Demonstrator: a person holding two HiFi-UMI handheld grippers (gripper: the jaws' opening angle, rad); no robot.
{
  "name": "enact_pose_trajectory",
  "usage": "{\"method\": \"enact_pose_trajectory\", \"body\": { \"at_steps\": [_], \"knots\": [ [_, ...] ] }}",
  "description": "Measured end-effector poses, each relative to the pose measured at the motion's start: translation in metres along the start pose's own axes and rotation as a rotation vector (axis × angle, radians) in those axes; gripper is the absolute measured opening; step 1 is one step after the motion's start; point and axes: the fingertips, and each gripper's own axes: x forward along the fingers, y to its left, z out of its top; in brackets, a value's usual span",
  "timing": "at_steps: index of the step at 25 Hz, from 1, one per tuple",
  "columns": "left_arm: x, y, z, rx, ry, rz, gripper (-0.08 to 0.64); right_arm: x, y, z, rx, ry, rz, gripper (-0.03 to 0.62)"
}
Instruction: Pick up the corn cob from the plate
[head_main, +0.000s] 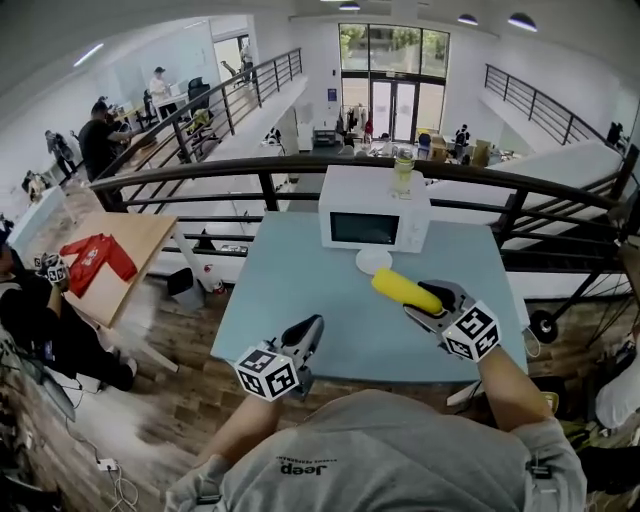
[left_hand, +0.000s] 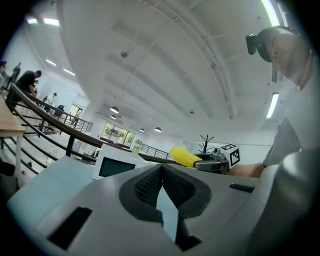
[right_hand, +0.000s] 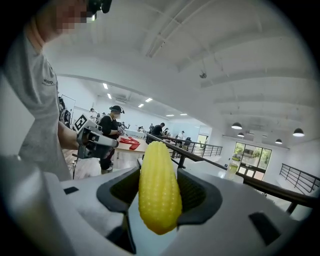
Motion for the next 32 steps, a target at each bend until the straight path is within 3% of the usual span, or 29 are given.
{"method": "enact_pose_trajectory", "body": {
  "at_steps": [4, 12, 32],
  "knots": [
    [0.003, -0.011, -0.007, 0.005, 0.024, 0.010, 0.018, -0.005, -0.004, -0.017, 0.038, 0.000, 0.012, 0.239],
    [-0.021, 0.021, -0.016, -0.021, 0.059, 0.057, 0.018, 0.013, 0.017, -0.035, 0.108, 0.018, 0.023, 0.239],
    [-0.005, 0.036, -0.047, -0.078, 0.117, -0.014, 0.018, 0.035, 0.045, -0.085, 0.197, 0.129, 0.033, 0.239]
  ]
}}
